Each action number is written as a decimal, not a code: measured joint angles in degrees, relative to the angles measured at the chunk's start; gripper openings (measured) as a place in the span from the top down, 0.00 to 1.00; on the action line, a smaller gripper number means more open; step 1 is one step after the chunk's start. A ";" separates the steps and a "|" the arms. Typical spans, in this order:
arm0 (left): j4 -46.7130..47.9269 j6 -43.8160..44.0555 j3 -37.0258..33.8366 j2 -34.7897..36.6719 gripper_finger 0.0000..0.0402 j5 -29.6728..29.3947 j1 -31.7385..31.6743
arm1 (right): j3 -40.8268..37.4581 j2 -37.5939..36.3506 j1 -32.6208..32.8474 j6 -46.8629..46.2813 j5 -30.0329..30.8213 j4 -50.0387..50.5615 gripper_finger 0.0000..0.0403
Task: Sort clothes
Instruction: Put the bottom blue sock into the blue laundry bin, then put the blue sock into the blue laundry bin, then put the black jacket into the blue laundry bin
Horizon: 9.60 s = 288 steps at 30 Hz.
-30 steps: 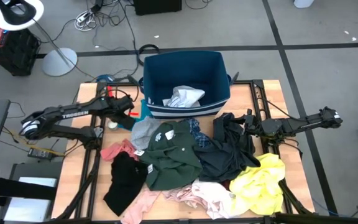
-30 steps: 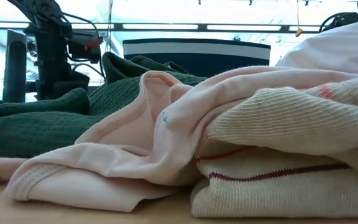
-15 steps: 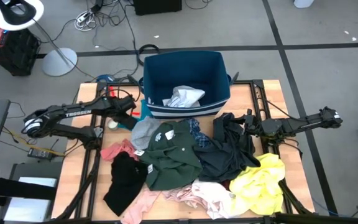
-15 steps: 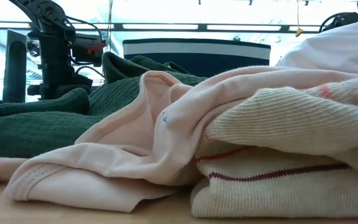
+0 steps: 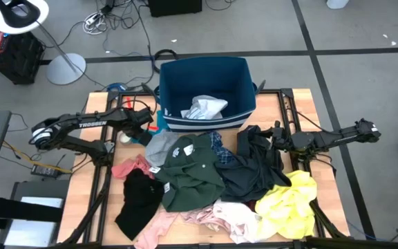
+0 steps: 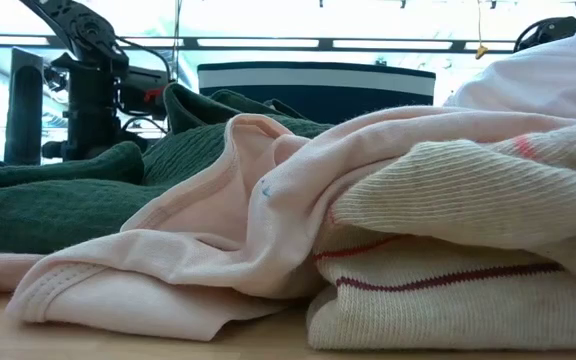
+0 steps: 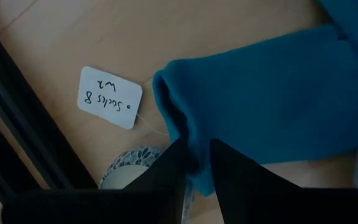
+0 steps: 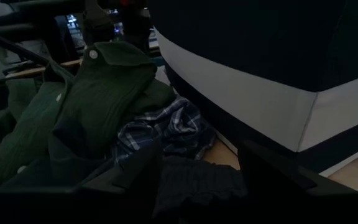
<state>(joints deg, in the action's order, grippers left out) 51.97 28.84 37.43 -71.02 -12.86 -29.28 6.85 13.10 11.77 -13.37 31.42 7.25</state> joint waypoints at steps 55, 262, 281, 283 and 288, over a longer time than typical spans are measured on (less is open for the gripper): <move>-10.26 -20.16 51.17 -0.58 1.00 8.10 0.13 | 0.00 0.00 0.00 0.00 -0.01 -1.23 0.46; -40.24 -10.10 -10.43 41.81 0.74 17.82 22.53 | 0.01 0.00 0.00 -0.02 0.00 -1.66 0.46; -42.04 -7.43 -13.42 41.81 0.74 12.44 28.72 | 0.00 0.02 -0.26 -8.51 1.14 -5.95 0.46; -42.19 -7.43 -13.42 41.78 0.74 12.46 28.72 | 0.33 0.05 -0.26 -7.80 0.25 -5.73 0.46; -42.32 -7.45 -13.40 41.78 0.74 12.44 28.70 | 4.39 0.46 -0.26 -3.76 -5.41 -3.41 0.47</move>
<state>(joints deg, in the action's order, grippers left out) 9.65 21.39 24.03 -29.23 -0.43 -0.58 11.24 13.56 11.51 -17.13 26.01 3.84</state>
